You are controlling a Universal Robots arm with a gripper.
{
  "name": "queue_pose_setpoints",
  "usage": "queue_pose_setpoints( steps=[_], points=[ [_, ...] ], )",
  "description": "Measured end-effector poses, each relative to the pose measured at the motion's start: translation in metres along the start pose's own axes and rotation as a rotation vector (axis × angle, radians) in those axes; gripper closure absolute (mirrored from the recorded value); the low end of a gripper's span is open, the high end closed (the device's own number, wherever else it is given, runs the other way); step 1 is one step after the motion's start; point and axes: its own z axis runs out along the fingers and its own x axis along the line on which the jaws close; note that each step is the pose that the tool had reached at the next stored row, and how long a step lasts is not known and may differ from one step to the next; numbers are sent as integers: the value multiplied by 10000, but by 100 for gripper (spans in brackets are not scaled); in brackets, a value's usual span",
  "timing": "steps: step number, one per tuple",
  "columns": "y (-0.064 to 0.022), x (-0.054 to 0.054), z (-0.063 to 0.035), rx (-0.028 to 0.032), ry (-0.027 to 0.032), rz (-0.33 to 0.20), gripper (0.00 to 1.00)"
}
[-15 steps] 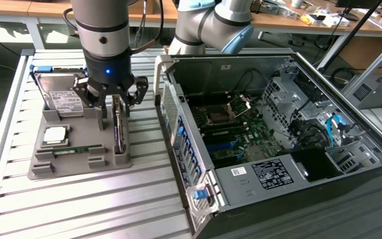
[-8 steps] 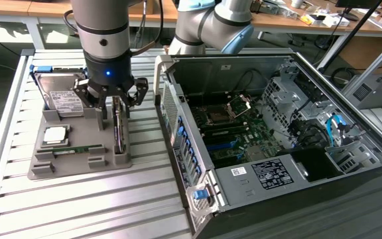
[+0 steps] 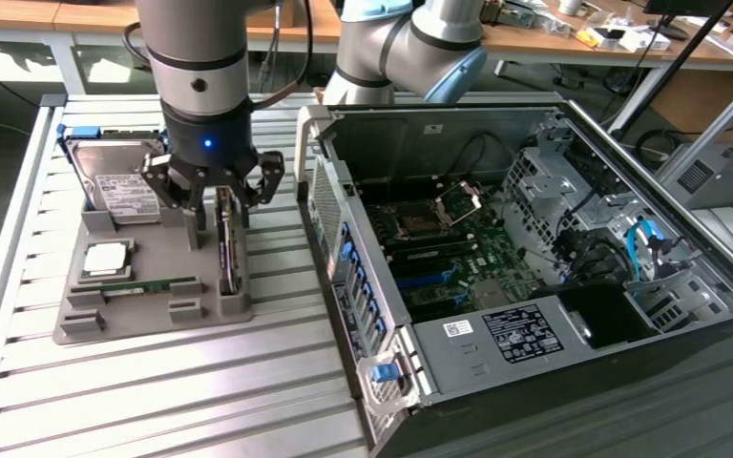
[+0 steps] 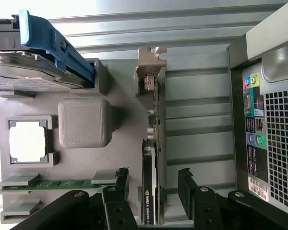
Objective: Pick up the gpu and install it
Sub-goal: 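Pick up the gpu and move the gpu toward the slot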
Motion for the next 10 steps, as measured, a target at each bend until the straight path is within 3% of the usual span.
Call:
queue_pose_setpoints(
  steps=[10],
  points=[
    [-1, 1, 50, 0, 0, 1, 46]
  ],
)
